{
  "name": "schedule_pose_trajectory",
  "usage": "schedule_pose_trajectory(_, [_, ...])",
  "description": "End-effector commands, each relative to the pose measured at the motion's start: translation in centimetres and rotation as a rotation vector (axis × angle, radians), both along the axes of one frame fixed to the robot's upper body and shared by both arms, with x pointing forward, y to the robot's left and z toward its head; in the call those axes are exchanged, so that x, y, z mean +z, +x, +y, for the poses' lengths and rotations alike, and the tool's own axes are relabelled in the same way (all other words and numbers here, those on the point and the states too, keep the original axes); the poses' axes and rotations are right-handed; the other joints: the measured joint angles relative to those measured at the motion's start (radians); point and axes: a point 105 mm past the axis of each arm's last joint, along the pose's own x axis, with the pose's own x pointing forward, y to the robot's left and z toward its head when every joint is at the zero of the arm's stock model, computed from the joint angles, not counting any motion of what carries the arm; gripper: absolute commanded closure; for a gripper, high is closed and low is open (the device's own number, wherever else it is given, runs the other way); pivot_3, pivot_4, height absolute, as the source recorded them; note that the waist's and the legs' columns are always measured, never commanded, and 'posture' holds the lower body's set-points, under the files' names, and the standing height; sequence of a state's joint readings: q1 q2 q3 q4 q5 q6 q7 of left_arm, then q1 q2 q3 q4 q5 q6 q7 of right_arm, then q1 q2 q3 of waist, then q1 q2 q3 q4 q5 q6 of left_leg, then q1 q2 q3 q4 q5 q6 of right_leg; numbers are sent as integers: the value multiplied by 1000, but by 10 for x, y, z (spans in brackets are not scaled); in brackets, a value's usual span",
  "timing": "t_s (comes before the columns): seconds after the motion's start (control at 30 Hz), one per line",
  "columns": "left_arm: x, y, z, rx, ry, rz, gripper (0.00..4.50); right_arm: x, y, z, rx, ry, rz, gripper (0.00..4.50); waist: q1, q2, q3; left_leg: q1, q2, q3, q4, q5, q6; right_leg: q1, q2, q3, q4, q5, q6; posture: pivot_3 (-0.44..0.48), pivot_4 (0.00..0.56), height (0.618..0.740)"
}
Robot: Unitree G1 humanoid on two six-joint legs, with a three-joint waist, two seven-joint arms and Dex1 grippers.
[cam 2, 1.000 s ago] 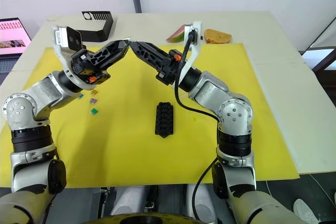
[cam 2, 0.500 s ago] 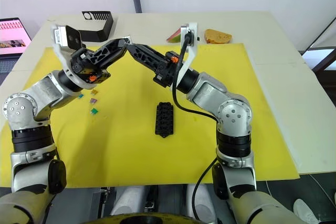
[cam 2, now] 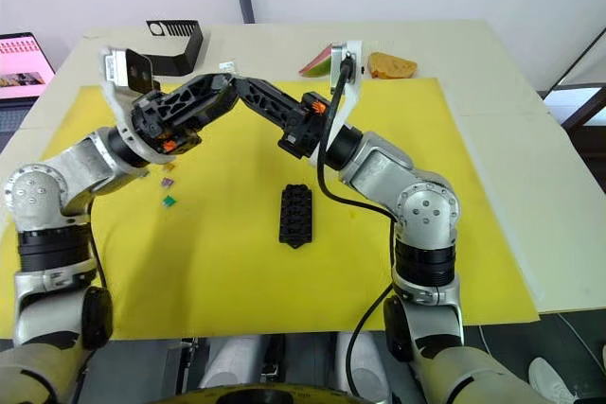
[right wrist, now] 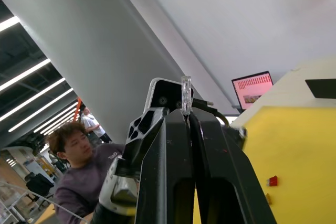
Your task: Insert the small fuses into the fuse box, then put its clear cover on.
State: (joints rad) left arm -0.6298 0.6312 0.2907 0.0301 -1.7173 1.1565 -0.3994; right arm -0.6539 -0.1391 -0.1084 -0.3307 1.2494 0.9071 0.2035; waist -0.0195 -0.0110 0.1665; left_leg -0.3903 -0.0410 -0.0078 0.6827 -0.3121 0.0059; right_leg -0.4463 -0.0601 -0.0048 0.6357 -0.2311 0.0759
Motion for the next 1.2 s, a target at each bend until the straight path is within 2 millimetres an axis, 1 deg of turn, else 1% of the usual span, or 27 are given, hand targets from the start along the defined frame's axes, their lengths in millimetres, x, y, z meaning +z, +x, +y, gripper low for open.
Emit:
schedule_pose_trajectory(0.03, [2,-25,20,-57,166,-75,53,12,-13,-7,33,-17,-70,4500,-4,0,0,0,0,0,0,0,0,0,0,0,0,0,0,0,150,740])
schedule_pose_trajectory(0.13, [-11,-42,29,-103,374,-115,53,5,-20,-11,83,-150,-109,4500,-3,2,1,0,0,0,-2,0,1,0,1,0,-2,0,0,0,150,740])
schedule_pose_trajectory(0.2, [-21,-47,31,-131,493,-143,53,-4,-28,-15,128,-297,-158,4500,8,2,2,0,0,1,-1,-1,2,1,0,0,-4,0,0,0,150,740])
schedule_pose_trajectory(0.27, [-30,-49,29,-159,580,-196,53,-10,-33,-19,165,-396,-190,4500,12,3,2,0,0,1,0,-3,6,3,0,0,-5,0,-1,0,150,740])
schedule_pose_trajectory(0.33, [-54,-53,23,-210,734,-312,53,-18,-39,-22,220,-515,-205,4500,9,2,2,0,0,1,0,-5,9,4,-1,0,-6,-1,-1,0,150,740])
schedule_pose_trajectory(0.4, [-73,-59,17,-271,826,-420,53,-27,-44,-27,263,-639,-228,4500,8,4,3,0,0,2,0,-5,9,4,-2,0,-6,-1,-1,0,150,740])
schedule_pose_trajectory(0.43, [-78,-61,15,-289,835,-457,53,-32,-46,-29,280,-700,-249,4500,8,4,3,0,0,2,0,-5,9,3,-2,0,-6,-1,-2,0,150,740])
schedule_pose_trajectory(0.5, [-91,-62,7,-309,860,-530,53,-48,-52,-35,328,-851,-309,4500,9,3,3,-1,1,2,-1,-5,9,2,-2,0,-7,-1,-1,0,150,740])
schedule_pose_trajectory(0.57, [-102,-63,-1,-319,877,-597,53,-62,-56,-41,365,-955,-349,4500,9,3,3,-1,1,1,-1,-6,11,2,-2,0,-7,-1,-1,0,150,740])
schedule_pose_trajectory(0.67, [-114,-62,-15,-323,882,-676,53,-84,-52,-46,376,-1096,-434,4500,9,3,3,-1,1,2,0,-6,11,3,-2,0,-7,-1,-1,0,150,740])
schedule_pose_trajectory(0.73, [-120,-58,-22,-309,889,-711,53,-93,-50,-46,382,-1137,-468,4500,10,3,3,-1,1,1,0,-6,12,3,-3,0,-7,0,-1,0,150,740])
schedule_pose_trajectory(0.83, [-127,-53,-29,-292,911,-755,53,-99,-44,-44,369,-1156,-473,4500,10,3,3,-1,1,1,0,-6,12,2,-2,0,-7,0,0,0,150,740])
schedule_pose_trajectory(0.9, [-129,-39,-36,-215,926,-830,53,-107,-38,-44,347,-1210,-499,4500,11,3,3,-1,1,1,0,-6,11,2,-2,0,-7,0,0,0,150,740])
schedule_pose_trajectory(0.97, [-128,-32,-42,-173,919,-842,53,-114,-33,-46,327,-1257,-508,4500,14,3,3,-1,1,1,1,-6,11,2,-2,0,-6,0,0,0,150,740])
schedule_pose_trajectory(1.1, [-130,-37,-44,-218,905,-833,53,-110,-39,-42,358,-1223,-494,4500,12,3,3,-2,1,1,1,-6,11,2,-2,0,-7,0,0,0,150,740])
schedule_pose_trajectory(1.2, [-134,-39,-43,-244,917,-845,53,-109,-37,-43,355,-1237,-498,4500,10,3,3,-1,1,1,1,-6,11,2,-2,0,-6,0,0,0,150,740])
